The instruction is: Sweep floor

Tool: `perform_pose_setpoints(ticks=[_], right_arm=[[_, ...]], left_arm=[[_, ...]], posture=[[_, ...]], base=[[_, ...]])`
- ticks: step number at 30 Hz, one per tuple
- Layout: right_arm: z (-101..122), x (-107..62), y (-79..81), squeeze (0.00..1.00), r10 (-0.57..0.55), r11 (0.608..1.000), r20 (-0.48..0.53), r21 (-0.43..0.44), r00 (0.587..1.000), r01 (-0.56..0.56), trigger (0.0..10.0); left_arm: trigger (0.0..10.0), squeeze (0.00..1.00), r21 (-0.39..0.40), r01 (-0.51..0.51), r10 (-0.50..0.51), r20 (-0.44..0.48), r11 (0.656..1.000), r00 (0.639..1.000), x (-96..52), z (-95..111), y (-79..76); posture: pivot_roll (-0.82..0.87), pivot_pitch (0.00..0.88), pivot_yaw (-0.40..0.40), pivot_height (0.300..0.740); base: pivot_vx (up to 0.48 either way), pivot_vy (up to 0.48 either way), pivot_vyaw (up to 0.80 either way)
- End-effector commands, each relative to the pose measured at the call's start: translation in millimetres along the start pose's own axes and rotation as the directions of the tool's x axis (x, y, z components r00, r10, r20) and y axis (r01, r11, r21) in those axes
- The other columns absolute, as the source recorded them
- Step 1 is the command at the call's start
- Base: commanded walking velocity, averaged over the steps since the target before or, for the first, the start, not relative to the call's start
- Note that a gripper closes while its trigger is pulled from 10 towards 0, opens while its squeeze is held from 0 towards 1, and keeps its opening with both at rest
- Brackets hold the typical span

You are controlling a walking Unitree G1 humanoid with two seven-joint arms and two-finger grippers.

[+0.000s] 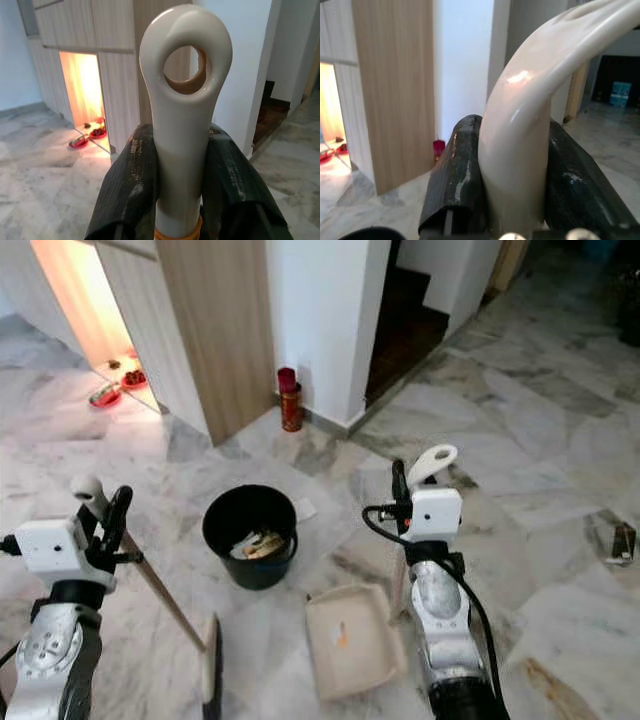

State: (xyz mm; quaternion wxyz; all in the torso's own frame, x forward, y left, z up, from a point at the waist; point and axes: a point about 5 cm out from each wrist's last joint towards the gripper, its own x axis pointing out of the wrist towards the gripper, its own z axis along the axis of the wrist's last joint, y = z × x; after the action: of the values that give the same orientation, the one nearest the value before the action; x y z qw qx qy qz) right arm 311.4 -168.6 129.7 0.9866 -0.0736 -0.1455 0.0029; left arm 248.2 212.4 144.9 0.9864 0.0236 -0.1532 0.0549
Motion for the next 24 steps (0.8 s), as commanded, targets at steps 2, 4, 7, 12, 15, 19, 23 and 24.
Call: perform_pose_setpoints(ticks=[2,4,7,12,15,19,23,24], right_arm=[[8,3.1,-5.0,0.00,-0.013,1.000,0.040,0.000,0.999,0.013,10.0],[9,3.6,-3.0,0.00,-0.007,1.000,0.043,0.010,0.999,0.007,10.0],[11,4.4,-1.2,0.00,-0.003,1.000,0.047,0.015,0.999,0.002,10.0],[17,7.7,-1.6,0.00,-0.005,1.000,0.066,0.023,0.998,0.004,10.0],[21,10.1,-3.7,0.00,-0.017,1.000,0.084,0.026,0.996,0.015,10.0],[22,11.1,-4.4,0.00,-0.019,1.000,0.086,0.025,0.996,0.017,10.0],[20,11.7,-2.1,0.00,-0.009,1.000,0.077,0.022,0.997,0.008,10.0],[20,11.7,-1.2,0.00,-0.006,1.000,0.077,0.022,0.997,0.005,10.0]], left_arm=[[10.0,0.00,0.002,0.008,-0.008,0.031,1.000,0.999,0.8,4,-1.5],[10.0,0.00,0.004,0.008,-0.008,0.031,1.000,0.999,0.9,4,-1.6],[10.0,0.00,-0.001,0.007,-0.007,0.030,1.000,1.000,1.4,4,-1.5],[10.0,0.00,-0.013,0.004,-0.004,0.031,1.000,1.000,1.7,4,-2.4],[10.0,0.00,-0.018,0.006,-0.006,0.027,1.000,1.000,0.5,3,-3.8],[10.0,0.00,-0.019,0.004,-0.003,0.024,1.000,1.000,0.2,3,-3.7],[10.0,0.00,-0.020,0.003,-0.003,0.022,1.000,1.000,0.5,3,-3.5],[10.0,0.00,-0.020,0.004,-0.003,0.022,1.000,1.000,0.6,3,-3.8]], posture=[[0.12,0.043,-0.003,0.740],[0.12,0.043,-0.004,0.740],[0.12,0.052,-0.004,0.740],[0.12,0.067,-0.006,0.740],[0.12,0.072,-0.006,0.740],[0.12,0.079,-0.005,0.740],[0.12,0.079,-0.005,0.740],[0.12,0.084,-0.007,0.740]], base=[[0.000,-0.281,0.00],[0.000,-0.281,0.00],[0.000,-0.180,0.00],[0.000,0.000,0.00],[0.000,0.000,0.00],[0.000,0.000,0.00],[0.000,0.000,0.00],[0.000,0.000,0.00]])
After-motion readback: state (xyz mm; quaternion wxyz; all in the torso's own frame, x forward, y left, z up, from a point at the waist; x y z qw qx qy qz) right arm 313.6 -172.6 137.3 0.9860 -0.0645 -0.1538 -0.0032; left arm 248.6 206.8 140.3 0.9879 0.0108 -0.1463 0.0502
